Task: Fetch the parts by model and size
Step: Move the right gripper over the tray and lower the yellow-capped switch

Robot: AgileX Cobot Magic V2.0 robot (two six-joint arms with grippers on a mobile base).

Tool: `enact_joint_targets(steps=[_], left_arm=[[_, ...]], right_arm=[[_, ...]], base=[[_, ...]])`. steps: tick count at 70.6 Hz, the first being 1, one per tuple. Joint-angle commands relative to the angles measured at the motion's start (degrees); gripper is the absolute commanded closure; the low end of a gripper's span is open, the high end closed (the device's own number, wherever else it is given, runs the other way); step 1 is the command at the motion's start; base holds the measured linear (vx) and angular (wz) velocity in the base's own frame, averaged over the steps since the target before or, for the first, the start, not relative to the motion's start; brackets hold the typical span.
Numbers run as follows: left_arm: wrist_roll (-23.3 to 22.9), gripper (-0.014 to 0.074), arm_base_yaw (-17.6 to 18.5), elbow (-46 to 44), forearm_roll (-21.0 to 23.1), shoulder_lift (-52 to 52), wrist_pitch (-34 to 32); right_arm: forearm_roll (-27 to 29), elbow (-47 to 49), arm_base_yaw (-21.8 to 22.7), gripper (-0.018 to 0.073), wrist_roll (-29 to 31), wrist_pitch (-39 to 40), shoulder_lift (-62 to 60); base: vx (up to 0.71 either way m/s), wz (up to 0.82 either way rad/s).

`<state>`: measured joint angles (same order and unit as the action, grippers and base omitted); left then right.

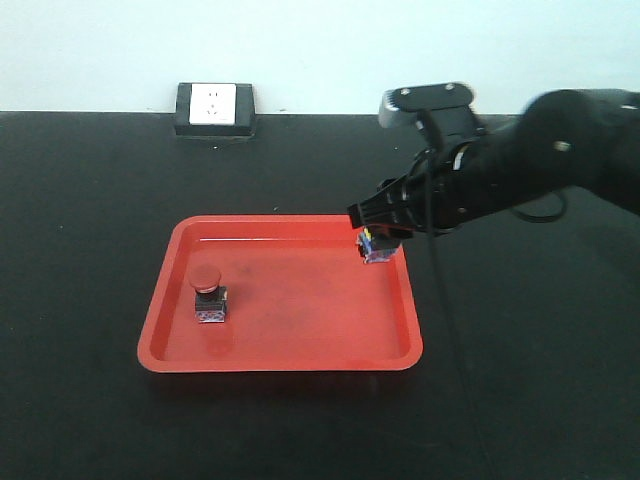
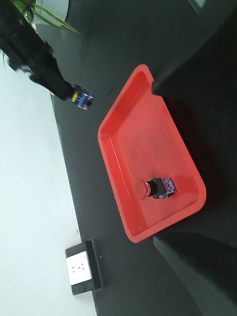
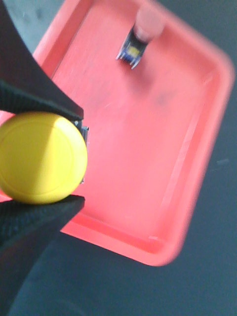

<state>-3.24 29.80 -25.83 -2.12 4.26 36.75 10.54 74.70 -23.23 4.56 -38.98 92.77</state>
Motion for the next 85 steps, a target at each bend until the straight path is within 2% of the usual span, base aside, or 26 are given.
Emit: enact_joint_targets(steps=[1,17,37,51,60,78,85], left_arm=[[-0.17,0.0056,0.39,-1.35,0.38,0.76,-4.52],[-0.17,0.0056,0.39,-1.35,0.38,0.76,-4.52],[-0.17,0.0056,0.39,-1.35,0.38,0.76,-4.52],[-0.17,0.0056,0.39,-1.35,0.38,0.76,-3.43],[-0.17,0.0056,0.39,-1.35,0.38,0.76,-2.38],[-0.17,0.0056,0.39,-1.35,0.38,0.76,-2.32],[-0.17,0.0056,0.39,-1.35,0.38,0.76,-2.32]], right_arm=[[-2.61,6.24,0.02,0.0561,-3.77,-2.57,3.28],[-5.79,13.68,0.02,0.0556,-7.59,-8.61,13.14],[-5.84,16.96,0.02,0.053,-8.01,-9.2,19.14],[-6.26,17.1,0.02,0.0473,-10.14,-9.94,21.51],[-6.41,17.1,0.02,0.0377,-10.59,-10.81,22.31],[-6.48,20.34,0.02,0.0064,-10.54,-15.28,22.14],[-7.22,22.15,0.02,0.001,-10.07,-17.29,20.92]], base=[[0.0,0.0],[0.0,0.0],[0.0,0.0],[0.0,0.0],[0.0,0.0],[0.0,0.0],[0.0,0.0]])
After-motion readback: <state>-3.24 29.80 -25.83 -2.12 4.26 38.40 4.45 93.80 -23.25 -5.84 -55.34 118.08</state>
